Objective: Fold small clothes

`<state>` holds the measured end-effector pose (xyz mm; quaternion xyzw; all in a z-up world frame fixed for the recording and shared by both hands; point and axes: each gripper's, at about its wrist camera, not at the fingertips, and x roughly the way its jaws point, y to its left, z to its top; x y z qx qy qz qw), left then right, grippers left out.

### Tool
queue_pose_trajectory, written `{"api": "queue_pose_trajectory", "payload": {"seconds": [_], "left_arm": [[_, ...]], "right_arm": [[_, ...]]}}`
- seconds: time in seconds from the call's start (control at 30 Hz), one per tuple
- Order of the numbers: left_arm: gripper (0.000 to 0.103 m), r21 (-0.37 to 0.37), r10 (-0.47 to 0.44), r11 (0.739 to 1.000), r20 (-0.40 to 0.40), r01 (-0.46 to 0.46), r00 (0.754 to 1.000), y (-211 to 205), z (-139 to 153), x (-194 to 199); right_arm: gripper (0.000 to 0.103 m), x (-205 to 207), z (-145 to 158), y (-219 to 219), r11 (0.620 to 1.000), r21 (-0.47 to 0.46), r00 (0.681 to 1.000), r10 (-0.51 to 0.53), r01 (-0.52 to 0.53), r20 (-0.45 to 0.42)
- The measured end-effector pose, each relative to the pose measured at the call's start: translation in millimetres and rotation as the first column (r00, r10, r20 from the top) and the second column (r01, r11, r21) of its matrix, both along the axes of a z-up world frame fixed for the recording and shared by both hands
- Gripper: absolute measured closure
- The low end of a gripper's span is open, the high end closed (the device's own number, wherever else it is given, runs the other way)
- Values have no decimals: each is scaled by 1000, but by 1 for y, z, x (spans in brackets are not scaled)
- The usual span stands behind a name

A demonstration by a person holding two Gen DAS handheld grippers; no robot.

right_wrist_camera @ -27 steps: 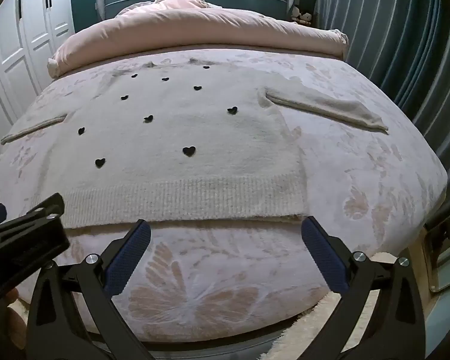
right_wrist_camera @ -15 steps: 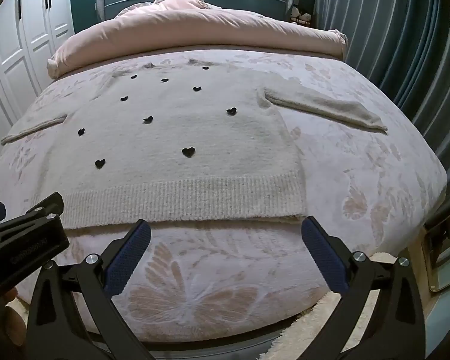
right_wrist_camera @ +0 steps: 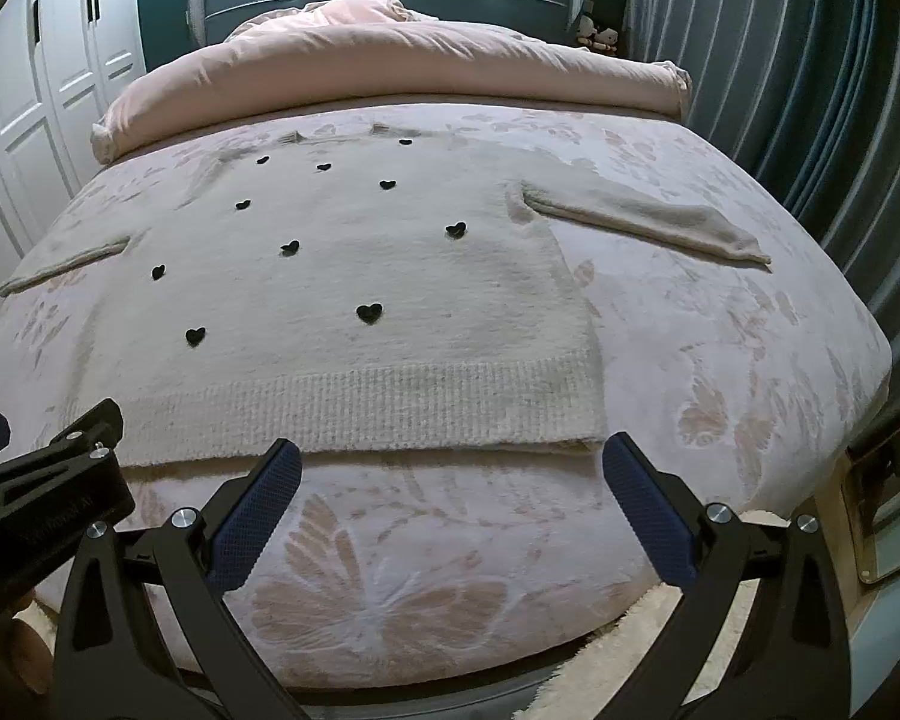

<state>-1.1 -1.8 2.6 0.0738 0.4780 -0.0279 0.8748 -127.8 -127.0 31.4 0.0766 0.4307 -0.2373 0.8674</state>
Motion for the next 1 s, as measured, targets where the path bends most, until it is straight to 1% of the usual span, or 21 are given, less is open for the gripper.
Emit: {"api": "queue_pose_trajectory", "payload": {"seconds": [1.0], "left_arm": [[5,14,9,1000,2,-9,1000,-1,-2,-1]], "right_arm": [[5,-2,-4,-1,1000,16,1000,-18,18,-4]]}}
